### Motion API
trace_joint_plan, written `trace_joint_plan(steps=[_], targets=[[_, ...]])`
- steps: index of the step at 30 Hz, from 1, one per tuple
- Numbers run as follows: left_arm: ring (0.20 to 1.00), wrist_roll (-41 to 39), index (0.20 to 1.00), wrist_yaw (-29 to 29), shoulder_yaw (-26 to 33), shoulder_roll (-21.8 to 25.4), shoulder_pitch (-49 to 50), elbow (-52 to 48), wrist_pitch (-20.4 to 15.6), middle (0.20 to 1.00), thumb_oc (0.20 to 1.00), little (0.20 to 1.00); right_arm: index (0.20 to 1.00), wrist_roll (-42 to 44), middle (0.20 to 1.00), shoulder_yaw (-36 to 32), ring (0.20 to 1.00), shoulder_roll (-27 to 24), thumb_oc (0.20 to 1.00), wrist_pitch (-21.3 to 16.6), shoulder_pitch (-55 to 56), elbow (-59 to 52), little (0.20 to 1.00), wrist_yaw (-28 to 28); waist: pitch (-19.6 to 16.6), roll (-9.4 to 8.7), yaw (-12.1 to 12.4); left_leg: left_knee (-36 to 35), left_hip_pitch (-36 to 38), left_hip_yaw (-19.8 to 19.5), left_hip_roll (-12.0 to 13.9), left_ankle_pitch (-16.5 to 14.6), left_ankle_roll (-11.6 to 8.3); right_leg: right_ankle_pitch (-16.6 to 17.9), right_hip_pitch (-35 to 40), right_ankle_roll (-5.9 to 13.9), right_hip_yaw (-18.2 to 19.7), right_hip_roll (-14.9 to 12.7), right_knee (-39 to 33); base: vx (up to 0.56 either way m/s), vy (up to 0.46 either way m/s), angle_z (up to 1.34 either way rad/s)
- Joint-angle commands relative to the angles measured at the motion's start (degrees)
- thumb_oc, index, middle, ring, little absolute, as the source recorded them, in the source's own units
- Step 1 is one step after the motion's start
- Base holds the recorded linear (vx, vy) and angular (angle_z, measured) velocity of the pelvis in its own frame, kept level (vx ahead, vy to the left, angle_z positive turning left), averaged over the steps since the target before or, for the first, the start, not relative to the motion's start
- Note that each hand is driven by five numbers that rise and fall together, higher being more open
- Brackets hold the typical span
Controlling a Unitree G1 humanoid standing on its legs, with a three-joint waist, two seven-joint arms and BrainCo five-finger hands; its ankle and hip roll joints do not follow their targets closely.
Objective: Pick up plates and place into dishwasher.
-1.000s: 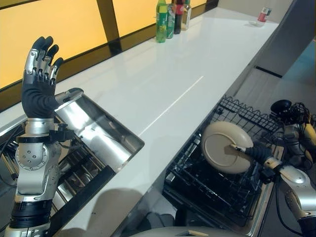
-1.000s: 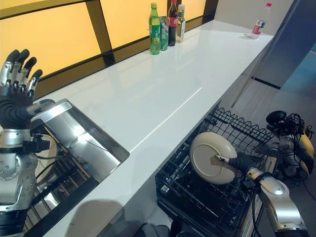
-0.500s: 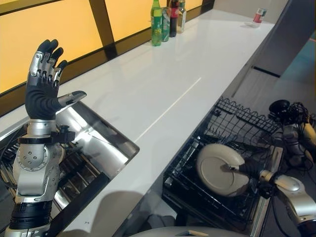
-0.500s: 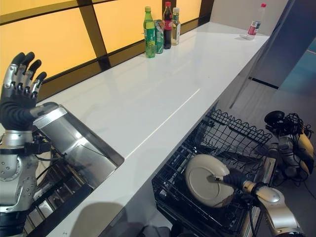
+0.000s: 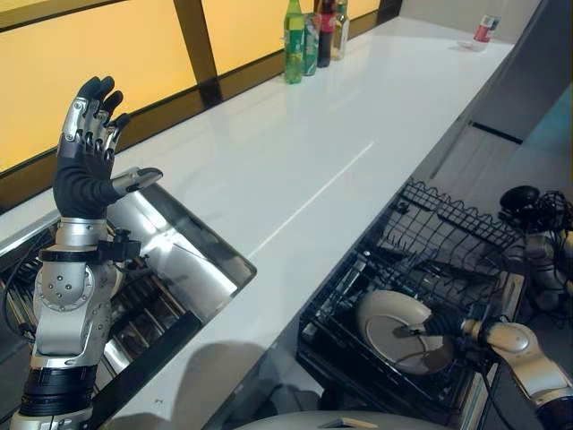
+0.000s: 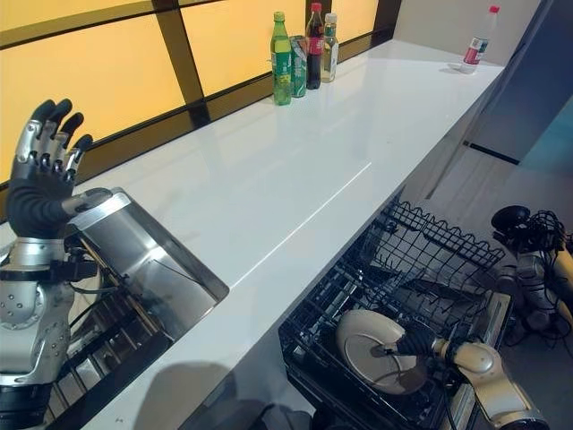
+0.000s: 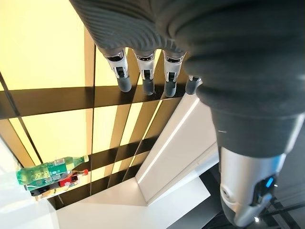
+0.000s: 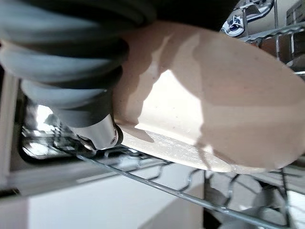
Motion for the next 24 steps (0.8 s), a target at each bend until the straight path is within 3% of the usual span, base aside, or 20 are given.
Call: trace_joint_plan(steps=[1, 5, 11, 20, 21, 23, 24], targets=[[1.000, -0.6, 1.000, 1.7, -1.2, 3.0, -0.6, 0.0, -1.8, 1.000, 1.000, 1.000, 0.200, -3.6, 0.200, 6.4, 0.200, -1.5, 0.200, -1.8, 0.0, -0.3, 0.200, 4.0, -2.7, -2.39, 0.3, -4.5, -9.5, -2.7, 1.4, 7.2, -1.21, -8.6, 3.7, 3.70, -2.1, -2.0, 3.9, 0.02, -0.003, 0.04], [1.000, -0.2, 1.000, 1.5, -1.7, 2.7, -1.0, 0.1, -1.7, 1.000, 1.000, 1.000, 0.200, -4.1, 0.200, 9.4, 0.200, -0.1, 0.200, -0.3, -0.5, 0.9, 0.200, 5.5, -2.7, -2.29, 0.8, -4.4, -9.6, -3.1, 1.4, 7.3, -1.28, -8.7, 4.0, 3.53, -2.0, -1.9, 3.7, 0.02, 0.001, 0.01], [1.000, -0.2, 1.000, 1.2, -2.1, 2.7, -1.9, -0.3, -0.4, 1.000, 1.000, 1.000, 0.200, -14.7, 0.200, 13.7, 0.200, 1.3, 0.200, 0.4, -0.8, 6.4, 0.200, 3.0, -2.7, -2.21, 1.4, -4.4, -9.7, -3.9, 1.0, 7.2, -1.29, -8.8, 4.5, 3.56, -2.1, -2.0, 3.4, 0.00, 0.000, 0.00], [1.000, -1.2, 1.000, 0.8, -2.5, 2.8, -2.9, -0.3, 0.5, 1.000, 1.000, 1.000, 0.200, -14.3, 0.200, 15.2, 0.200, 3.8, 0.200, 2.3, -1.1, 8.9, 0.200, 0.4, -2.8, -1.89, 1.8, -4.7, -9.9, -4.8, 0.2, 6.9, -0.97, -8.8, 4.9, 3.58, -2.1, -2.1, 3.0, 0.00, 0.017, 0.09], [1.000, -1.1, 1.000, 0.7, -2.5, 2.7, -2.9, -0.4, 0.7, 1.000, 1.000, 1.000, 0.216, -13.9, 0.216, 15.1, 0.216, 4.0, 0.216, 2.5, -1.0, 9.0, 0.216, -0.2, -2.8, -1.87, 1.8, -4.7, -10.0, -4.9, 0.1, 6.9, -0.97, -8.8, 4.9, 3.62, -2.1, -2.1, 2.9, 0.00, 0.000, 0.00], [1.000, -1.0, 1.000, 0.7, -2.5, 2.6, -2.9, -0.5, 1.0, 1.000, 1.000, 1.000, 0.344, -13.3, 0.344, 14.8, 0.344, 4.7, 0.344, 2.5, -0.7, 9.1, 0.344, -0.9, -3.0, -1.84, 1.8, -4.8, -10.0, -5.0, -0.1, 6.8, -0.88, -8.9, 5.0, 3.64, -2.0, -2.1, 2.7, 0.00, 0.009, 0.04], [1.000, -1.0, 1.000, 0.7, -2.4, 2.5, -2.8, -0.5, 1.0, 1.000, 1.000, 1.000, 0.332, -13.1, 0.332, 14.7, 0.332, 5.0, 0.332, 2.4, -0.5, 9.2, 0.332, -1.4, -3.0, -1.82, 1.8, -4.8, -10.1, -5.1, -0.1, 6.8, -0.87, -8.8, 5.1, 3.66, -2.0, -2.1, 2.7, 0.00, 0.020, 0.09]])
